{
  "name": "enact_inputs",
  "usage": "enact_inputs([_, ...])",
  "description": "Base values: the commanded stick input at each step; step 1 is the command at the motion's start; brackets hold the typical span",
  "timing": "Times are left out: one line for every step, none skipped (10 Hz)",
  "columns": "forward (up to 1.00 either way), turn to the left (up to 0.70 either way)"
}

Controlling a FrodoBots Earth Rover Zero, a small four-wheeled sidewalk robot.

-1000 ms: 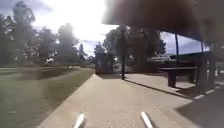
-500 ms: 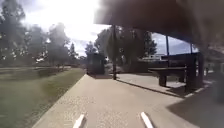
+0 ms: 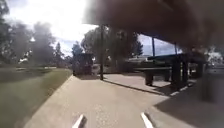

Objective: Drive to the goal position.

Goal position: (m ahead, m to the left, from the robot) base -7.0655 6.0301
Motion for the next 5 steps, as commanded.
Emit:
enact_inputs([0.0, -0.7])
enact_inputs([0.0, -0.7])
enact_inputs([0.0, -0.7])
enact_inputs([0.0, -0.7])
enact_inputs([0.0, -0.7])
